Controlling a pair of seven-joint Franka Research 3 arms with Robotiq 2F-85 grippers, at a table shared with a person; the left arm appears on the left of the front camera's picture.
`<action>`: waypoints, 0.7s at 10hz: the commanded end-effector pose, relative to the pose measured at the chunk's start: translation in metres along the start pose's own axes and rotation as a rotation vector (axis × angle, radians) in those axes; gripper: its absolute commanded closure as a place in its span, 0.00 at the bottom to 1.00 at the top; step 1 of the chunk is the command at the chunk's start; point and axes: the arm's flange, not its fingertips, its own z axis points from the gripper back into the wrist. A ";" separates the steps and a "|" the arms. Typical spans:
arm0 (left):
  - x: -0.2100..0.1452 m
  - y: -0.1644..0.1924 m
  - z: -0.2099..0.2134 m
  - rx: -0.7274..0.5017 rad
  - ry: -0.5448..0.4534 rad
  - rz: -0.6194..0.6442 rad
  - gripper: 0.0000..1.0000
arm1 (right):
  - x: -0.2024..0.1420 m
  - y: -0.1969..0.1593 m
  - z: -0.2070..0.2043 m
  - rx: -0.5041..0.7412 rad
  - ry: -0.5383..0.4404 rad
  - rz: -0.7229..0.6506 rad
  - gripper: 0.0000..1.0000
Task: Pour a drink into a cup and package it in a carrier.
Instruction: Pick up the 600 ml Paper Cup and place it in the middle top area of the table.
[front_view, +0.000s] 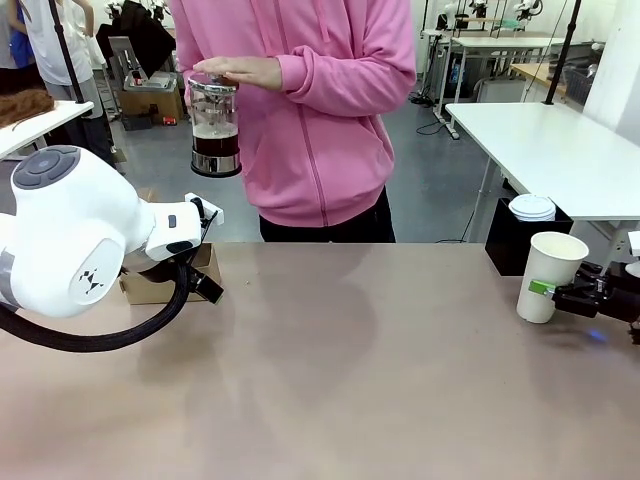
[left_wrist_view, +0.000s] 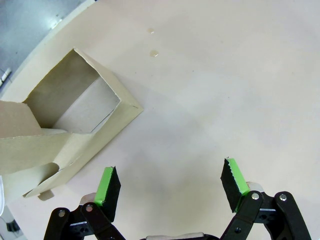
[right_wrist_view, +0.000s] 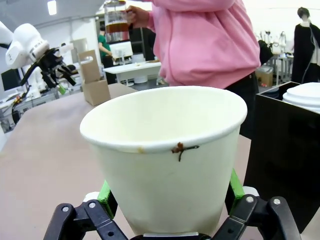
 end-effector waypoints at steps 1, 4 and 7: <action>0.000 0.000 0.000 -0.001 -0.001 0.000 0.00 | 0.000 0.001 0.001 -0.007 0.004 0.000 0.20; 0.000 0.000 0.000 -0.001 -0.001 0.000 0.00 | 0.000 0.001 0.001 -0.007 0.004 0.000 0.20; 0.000 0.000 0.000 -0.001 -0.001 0.000 0.00 | 0.037 0.015 -0.004 -0.032 -0.041 -0.005 0.20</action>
